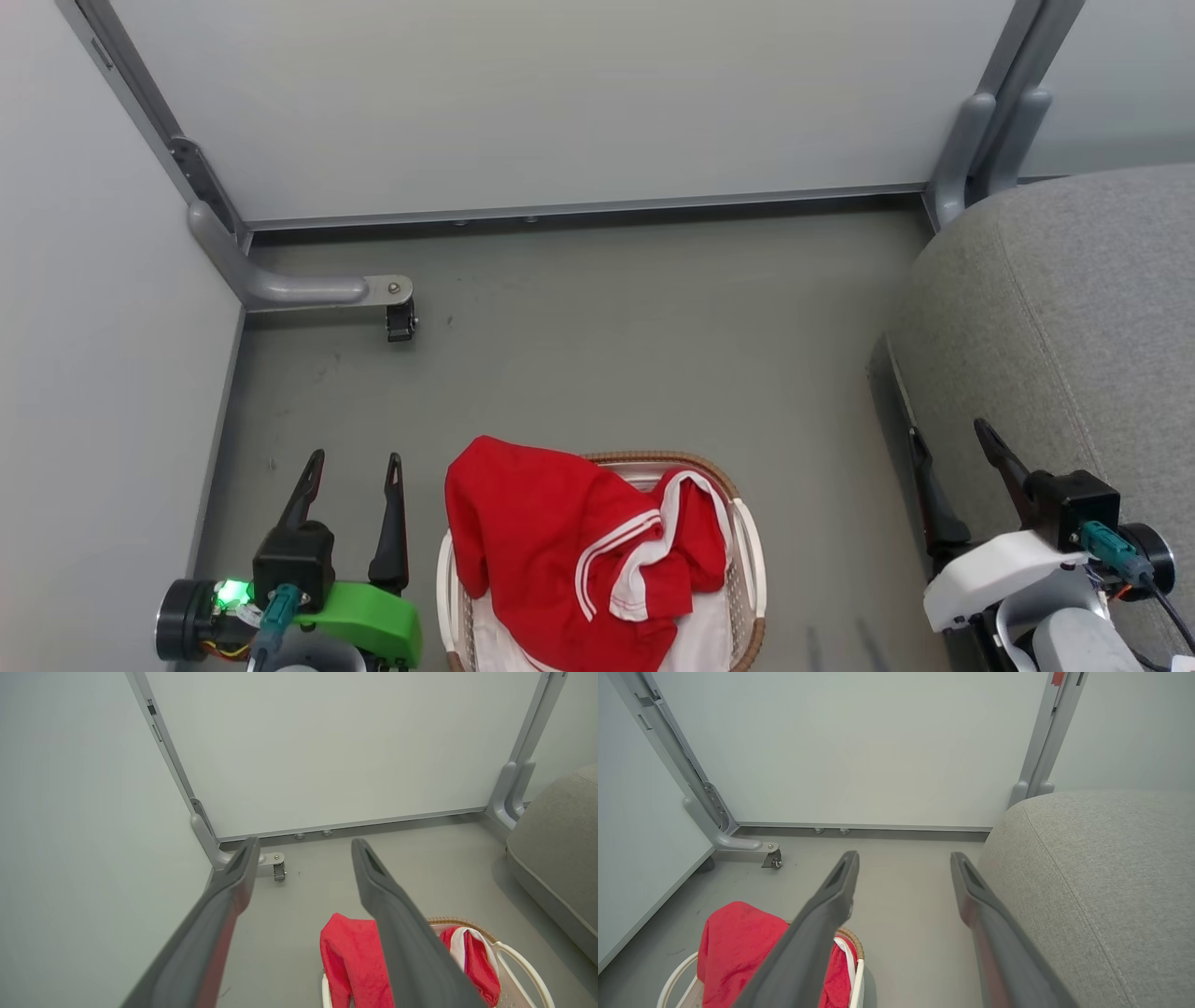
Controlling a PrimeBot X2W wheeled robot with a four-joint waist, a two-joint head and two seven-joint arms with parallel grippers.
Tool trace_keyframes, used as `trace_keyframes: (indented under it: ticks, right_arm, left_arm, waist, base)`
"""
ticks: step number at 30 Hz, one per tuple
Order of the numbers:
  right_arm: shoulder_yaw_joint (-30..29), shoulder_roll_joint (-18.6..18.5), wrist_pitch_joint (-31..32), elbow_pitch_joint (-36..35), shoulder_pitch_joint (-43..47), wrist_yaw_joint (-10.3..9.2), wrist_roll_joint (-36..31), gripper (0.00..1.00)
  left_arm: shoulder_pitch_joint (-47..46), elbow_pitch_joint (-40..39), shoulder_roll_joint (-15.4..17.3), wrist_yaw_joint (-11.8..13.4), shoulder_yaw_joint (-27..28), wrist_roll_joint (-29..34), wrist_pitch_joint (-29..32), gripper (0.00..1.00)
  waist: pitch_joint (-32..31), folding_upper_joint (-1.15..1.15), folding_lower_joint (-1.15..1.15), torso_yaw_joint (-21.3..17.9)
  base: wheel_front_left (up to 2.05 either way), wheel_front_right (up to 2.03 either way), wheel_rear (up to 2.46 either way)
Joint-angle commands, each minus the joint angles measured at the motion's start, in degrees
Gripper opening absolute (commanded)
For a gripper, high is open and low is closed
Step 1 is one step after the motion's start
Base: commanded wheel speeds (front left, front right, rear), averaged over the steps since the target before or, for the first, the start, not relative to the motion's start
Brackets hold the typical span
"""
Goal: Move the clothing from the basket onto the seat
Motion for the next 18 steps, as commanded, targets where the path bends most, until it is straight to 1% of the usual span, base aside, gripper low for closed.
trace_keyframes:
  ticks: [1,6,13,18]
  right_arm:
    - [0.0,0.0,-0.5,-0.5,-1.1,0.00,-1.2,1.00]
    - [0.6,0.3,-1.1,-1.4,-2.6,0.00,-3.3,1.00]
    - [1.3,0.7,-1.8,-2.2,-6.1,0.00,-5.4,1.00]
    - [1.8,1.1,-1.8,-2.9,-8.7,-0.01,-4.7,1.00]
  left_arm:
    - [-1.4,0.2,-0.2,-0.4,0.2,1.6,-0.4,1.00]
    - [-3.3,1.9,-1.2,-1.2,-0.1,3.9,-0.9,1.00]
    - [-7.7,5.8,-2.3,-2.7,-0.3,6.5,-1.7,1.00]
    - [-11.7,7.9,-2.7,-4.1,0.1,6.9,-1.6,1.00]
  waist:
    - [2.0,0.00,0.00,-0.5]
    - [6.2,0.00,0.00,-1.4]
    - [13.8,0.00,0.00,-3.5]
    - [19.5,0.00,0.00,-4.9]
  base:
    - [0.00,0.00,0.00]
    - [0.00,0.00,0.00]
    - [0.00,0.00,0.00]
    - [0.00,0.00,0.00]
